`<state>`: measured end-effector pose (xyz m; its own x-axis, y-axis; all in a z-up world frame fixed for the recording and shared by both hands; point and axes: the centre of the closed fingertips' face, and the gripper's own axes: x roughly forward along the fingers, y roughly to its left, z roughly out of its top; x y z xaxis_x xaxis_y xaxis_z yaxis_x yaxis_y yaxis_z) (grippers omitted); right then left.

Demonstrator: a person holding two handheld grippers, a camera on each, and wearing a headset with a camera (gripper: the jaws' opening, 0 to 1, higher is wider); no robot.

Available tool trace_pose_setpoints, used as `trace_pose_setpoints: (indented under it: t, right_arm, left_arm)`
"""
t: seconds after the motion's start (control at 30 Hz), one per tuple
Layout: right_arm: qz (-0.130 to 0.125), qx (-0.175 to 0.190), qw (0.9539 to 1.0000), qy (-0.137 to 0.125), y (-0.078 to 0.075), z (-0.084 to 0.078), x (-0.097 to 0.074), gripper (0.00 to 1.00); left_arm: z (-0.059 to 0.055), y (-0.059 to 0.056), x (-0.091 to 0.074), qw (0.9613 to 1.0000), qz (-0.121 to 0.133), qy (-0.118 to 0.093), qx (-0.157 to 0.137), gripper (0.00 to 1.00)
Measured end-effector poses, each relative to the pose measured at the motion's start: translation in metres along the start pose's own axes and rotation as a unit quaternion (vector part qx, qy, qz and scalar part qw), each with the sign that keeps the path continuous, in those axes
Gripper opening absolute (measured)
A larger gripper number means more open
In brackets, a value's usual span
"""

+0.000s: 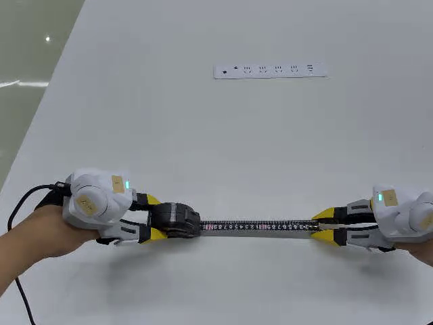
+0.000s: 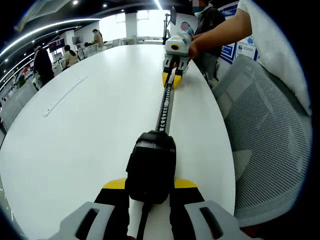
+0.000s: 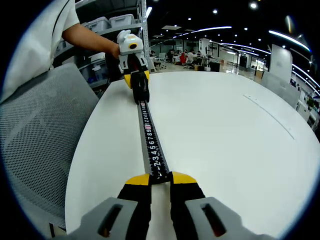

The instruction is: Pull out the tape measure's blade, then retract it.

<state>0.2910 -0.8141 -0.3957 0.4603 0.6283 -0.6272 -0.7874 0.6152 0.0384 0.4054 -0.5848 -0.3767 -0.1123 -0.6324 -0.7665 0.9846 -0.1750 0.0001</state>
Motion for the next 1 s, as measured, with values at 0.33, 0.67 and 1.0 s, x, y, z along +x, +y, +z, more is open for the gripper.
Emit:
trace_pose_setpoints:
  t: [0.33, 0.67, 1.0]
  right_arm:
    - [-0.01, 0.006, 0.9999, 0.01, -0.005, -0.011, -0.014, 0.11]
    - [-0.018, 0.014, 0.9997, 0.007, -0.007, -0.015, -0.013, 0.11]
    - [-0.013, 0.035, 0.9993, 0.003, -0.009, -0.016, -0.011, 0.12]
  left_arm:
    - [0.0, -0.001, 0.0, 1.0, 0.002, 0.001, -0.001, 0.28]
    - [0.001, 0.0, 0.0, 1.0, 0.003, 0.001, -0.002, 0.28]
    - [0.001, 0.001, 0.001, 1.0, 0.004, 0.004, -0.006, 0.28]
